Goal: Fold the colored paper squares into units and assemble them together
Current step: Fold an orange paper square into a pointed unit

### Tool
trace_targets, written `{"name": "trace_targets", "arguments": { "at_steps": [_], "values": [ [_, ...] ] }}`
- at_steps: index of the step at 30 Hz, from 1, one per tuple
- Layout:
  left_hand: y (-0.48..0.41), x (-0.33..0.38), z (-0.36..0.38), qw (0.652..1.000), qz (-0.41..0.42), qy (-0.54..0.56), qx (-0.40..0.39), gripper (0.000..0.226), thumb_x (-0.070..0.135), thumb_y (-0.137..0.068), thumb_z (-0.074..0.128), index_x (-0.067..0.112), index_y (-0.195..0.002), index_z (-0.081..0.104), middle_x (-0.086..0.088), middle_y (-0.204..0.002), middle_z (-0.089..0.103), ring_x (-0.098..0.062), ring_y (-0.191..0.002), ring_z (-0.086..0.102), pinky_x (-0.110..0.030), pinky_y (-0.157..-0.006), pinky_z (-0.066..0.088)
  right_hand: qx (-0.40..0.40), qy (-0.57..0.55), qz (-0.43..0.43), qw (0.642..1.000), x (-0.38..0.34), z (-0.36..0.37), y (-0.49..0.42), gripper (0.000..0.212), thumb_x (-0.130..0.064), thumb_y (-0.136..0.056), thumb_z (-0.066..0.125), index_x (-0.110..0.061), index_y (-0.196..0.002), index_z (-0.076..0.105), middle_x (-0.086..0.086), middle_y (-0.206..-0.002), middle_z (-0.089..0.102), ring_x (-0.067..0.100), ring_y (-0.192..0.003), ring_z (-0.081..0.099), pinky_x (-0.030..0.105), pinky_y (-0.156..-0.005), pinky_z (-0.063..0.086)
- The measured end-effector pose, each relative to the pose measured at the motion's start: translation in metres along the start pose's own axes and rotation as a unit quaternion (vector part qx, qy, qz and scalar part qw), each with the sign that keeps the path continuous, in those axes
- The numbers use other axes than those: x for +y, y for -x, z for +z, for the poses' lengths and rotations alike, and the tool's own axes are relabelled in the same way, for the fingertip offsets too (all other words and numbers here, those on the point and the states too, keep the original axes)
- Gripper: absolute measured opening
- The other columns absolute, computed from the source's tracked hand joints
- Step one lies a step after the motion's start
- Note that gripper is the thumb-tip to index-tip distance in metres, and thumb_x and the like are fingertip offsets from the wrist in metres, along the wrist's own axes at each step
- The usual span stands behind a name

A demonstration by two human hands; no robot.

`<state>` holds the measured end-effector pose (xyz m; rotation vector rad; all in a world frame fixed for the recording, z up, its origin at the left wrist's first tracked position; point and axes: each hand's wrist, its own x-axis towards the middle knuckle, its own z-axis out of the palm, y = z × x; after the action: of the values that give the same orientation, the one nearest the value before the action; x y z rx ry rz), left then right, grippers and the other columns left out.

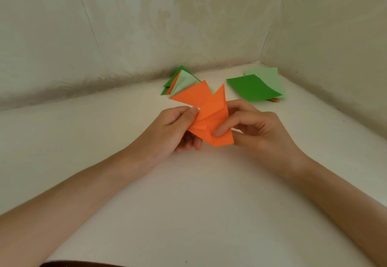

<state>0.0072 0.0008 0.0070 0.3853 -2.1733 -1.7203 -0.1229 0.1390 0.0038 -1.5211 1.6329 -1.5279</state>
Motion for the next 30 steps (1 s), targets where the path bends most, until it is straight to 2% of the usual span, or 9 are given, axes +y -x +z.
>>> {"name": "trace_targets", "arguments": {
  "at_steps": [2, 5, 8, 10, 13, 15, 22, 27, 30],
  "values": [
    [-0.0007, -0.0005, 0.0, 1.0, -0.007, 0.007, -0.006, 0.044, 0.028, -0.103, 0.031, 0.008, -0.068, 0.049, 0.0, -0.052, 0.057, -0.01, -0.046, 0.044, -0.019, -0.043, 0.032, 0.003, -0.027, -0.01, 1.0, 0.001, 0.0014, 0.0, 0.031, 0.002, -0.075, 0.065, -0.028, -0.08, 0.073, 0.013, -0.109, 0.061, 0.023, -0.1, 0.064, 0.028, -0.088, 0.047],
    [-0.0022, -0.0018, -0.0034, 0.998, -0.019, 0.025, -0.058, 0.042, 0.043, -0.097, 0.037, 0.009, -0.075, 0.048, 0.002, -0.056, 0.056, -0.009, -0.049, 0.044, -0.019, -0.044, 0.03, 0.009, -0.041, -0.008, 0.999, 0.0008, 0.0022, -0.0004, 0.012, -0.016, -0.075, 0.066, -0.017, -0.087, 0.07, 0.011, -0.105, 0.064, 0.022, -0.097, 0.063, 0.024, -0.084, 0.047],
    [-0.0018, -0.0029, -0.0081, 0.993, -0.016, 0.029, -0.111, 0.03, 0.037, -0.078, 0.055, 0.011, -0.085, 0.043, 0.005, -0.059, 0.051, -0.008, -0.054, 0.044, -0.019, -0.048, 0.031, 0.016, -0.051, 0.004, 0.999, 0.0, 0.0006, -0.0016, 0.013, -0.02, -0.073, 0.068, -0.017, -0.085, 0.071, 0.001, -0.097, 0.065, 0.015, -0.092, 0.062, 0.022, -0.081, 0.047],
    [-0.0007, -0.0032, -0.0086, 0.992, -0.016, 0.037, -0.121, 0.035, 0.036, -0.07, 0.059, 0.01, -0.085, 0.041, 0.007, -0.057, 0.046, -0.008, -0.053, 0.042, -0.018, -0.049, 0.031, 0.008, -0.046, -0.001, 0.999, 0.0004, 0.0005, -0.0015, 0.014, -0.025, -0.07, 0.074, -0.022, -0.084, 0.074, 0.01, -0.096, 0.063, 0.02, -0.092, 0.061, 0.025, -0.082, 0.047],
    [0.0001, -0.0024, -0.0063, 0.992, -0.019, 0.069, -0.101, 0.019, 0.027, -0.078, 0.053, 0.011, -0.08, 0.043, 0.006, -0.054, 0.041, -0.009, -0.051, 0.038, -0.017, -0.047, 0.031, -0.014, -0.032, -0.005, 0.999, 0.0, 0.0015, -0.0011, 0.017, -0.026, -0.073, 0.072, -0.015, -0.086, 0.071, 0.013, -0.095, 0.062, 0.023, -0.092, 0.06, 0.026, -0.084, 0.047],
    [-0.0008, -0.002, -0.0065, 0.994, -0.016, 0.071, -0.081, 0.02, 0.032, -0.083, 0.047, 0.014, -0.074, 0.043, 0.003, -0.054, 0.043, -0.011, -0.052, 0.039, -0.02, -0.046, 0.028, -0.02, -0.034, -0.006, 0.999, -0.0012, 0.0016, -0.0011, 0.018, -0.026, -0.074, 0.072, -0.013, -0.086, 0.069, 0.012, -0.095, 0.063, 0.023, -0.093, 0.06, 0.025, -0.084, 0.046],
    [-0.0029, -0.0036, -0.0054, 0.996, -0.02, 0.083, -0.018, 0.025, 0.026, -0.088, 0.055, 0.012, -0.074, 0.039, 0.003, -0.051, 0.045, -0.012, -0.048, 0.038, -0.026, -0.045, 0.023, -0.019, -0.025, -0.003, 0.999, 0.0002, 0.0025, -0.0009, 0.018, -0.045, -0.074, 0.07, -0.032, -0.086, 0.072, 0.023, -0.095, 0.057, 0.037, -0.093, 0.055, 0.035, -0.087, 0.046],
    [0.0, -0.0025, -0.0017, 0.997, 0.016, 0.071, -0.031, 0.025, 0.01, -0.09, 0.059, 0.014, -0.106, 0.04, 0.001, -0.085, 0.057, -0.001, -0.052, 0.049, -0.011, -0.047, 0.035, -0.025, -0.01, -0.004, 1.0, 0.0022, 0.0015, 0.0004, 0.023, -0.043, -0.075, 0.07, -0.023, -0.088, 0.072, 0.028, -0.097, 0.056, 0.041, -0.096, 0.054, 0.053, -0.092, 0.043],
    [-0.0004, -0.0063, 0.0008, 0.996, 0.042, 0.048, -0.055, 0.025, 0.012, -0.091, 0.057, 0.021, -0.11, 0.044, 0.01, -0.095, 0.061, 0.005, -0.07, 0.06, -0.01, -0.061, 0.042, -0.01, -0.01, 0.002, 1.0, 0.0047, 0.001, 0.0003, 0.027, -0.044, -0.074, 0.071, -0.021, -0.088, 0.072, 0.02, -0.099, 0.061, 0.037, -0.102, 0.055, 0.053, -0.093, 0.043]
  ]
}}
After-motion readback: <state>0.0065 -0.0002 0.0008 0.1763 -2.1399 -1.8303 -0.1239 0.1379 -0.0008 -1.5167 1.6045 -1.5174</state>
